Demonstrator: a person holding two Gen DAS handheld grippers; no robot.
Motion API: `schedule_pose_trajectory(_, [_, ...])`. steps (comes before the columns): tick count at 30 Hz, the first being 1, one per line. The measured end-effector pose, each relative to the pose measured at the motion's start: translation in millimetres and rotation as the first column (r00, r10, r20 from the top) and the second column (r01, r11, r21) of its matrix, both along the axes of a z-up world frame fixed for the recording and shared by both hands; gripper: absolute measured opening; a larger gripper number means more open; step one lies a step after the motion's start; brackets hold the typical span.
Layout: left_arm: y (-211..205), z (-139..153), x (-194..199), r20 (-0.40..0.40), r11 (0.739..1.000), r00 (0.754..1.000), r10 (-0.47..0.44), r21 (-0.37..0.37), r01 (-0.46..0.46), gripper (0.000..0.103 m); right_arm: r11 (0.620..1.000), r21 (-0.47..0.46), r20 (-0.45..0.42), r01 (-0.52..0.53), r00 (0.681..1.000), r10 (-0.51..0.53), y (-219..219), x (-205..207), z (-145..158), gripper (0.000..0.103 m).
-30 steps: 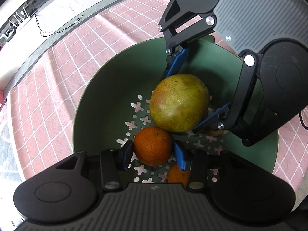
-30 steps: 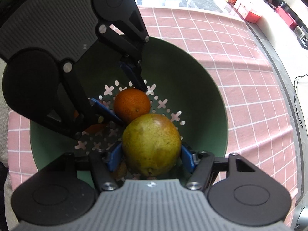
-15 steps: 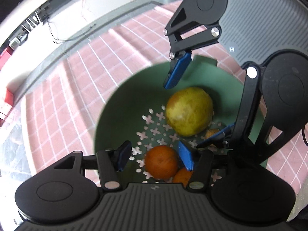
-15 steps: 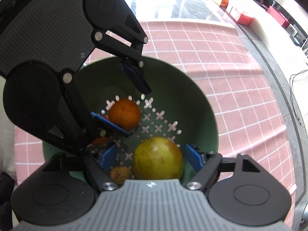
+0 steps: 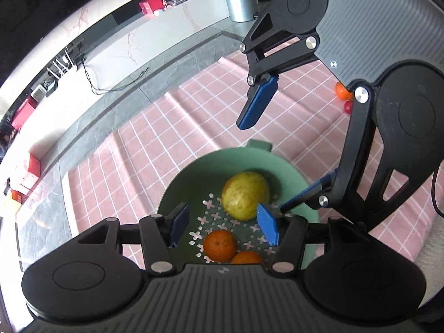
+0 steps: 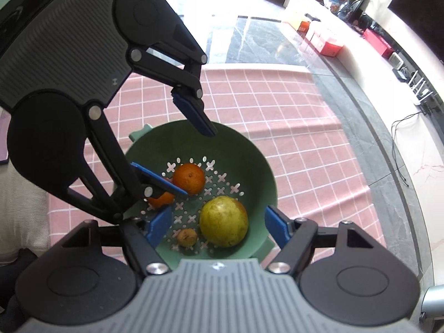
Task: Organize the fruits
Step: 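Lift both tools away from the colander toward the cucumber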
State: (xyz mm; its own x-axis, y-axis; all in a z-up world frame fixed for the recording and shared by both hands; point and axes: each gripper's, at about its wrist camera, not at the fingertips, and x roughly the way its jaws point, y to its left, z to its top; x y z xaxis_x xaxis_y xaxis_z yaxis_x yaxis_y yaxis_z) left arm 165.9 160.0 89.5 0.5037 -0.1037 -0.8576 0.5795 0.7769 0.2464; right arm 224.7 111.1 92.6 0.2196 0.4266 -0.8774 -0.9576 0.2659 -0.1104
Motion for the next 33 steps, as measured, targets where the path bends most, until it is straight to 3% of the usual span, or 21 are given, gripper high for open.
schedule_pose_trajectory(9, [-47.1,25.9,-39.2,0.061,0.999,0.997,-0.049,0.008,0.049,0.067,0.999,0.025,0.070,0.035,0.997,-0.036,-51.6,-40.9,40.7,0.071])
schedule_pose_trajectory(18, [-102.7,31.0,-70.7,0.101,0.996,0.991,-0.088,-0.013,0.089,0.067,0.993,0.065,0.105,0.096,0.989,-0.102,-121.3,-77.0,64.3,0.071])
schedule_pose_trajectory(27, [-135.4,6.1,-97.6,0.088,0.987,0.996,0.003,-0.162,0.011,0.068,0.959,0.107,0.081,0.262,0.959,-0.271,-197.0,-91.5,44.9,0.071])
schedule_pose_trajectory(30, [-144.5,-12.3,-107.1,0.074,0.973,0.997,-0.005,-0.229,0.021,0.068,0.925,0.137,0.058,0.355,0.929,-0.366,-225.3,-95.2,27.2,0.071])
schedule_pose_trajectory(33, [-156.2,-37.1,-113.7,0.061,0.970,0.998,0.005,-0.245,0.011,0.068,0.885,0.152,0.025,0.439,0.894,-0.448,-249.3,-100.3,8.6,0.071])
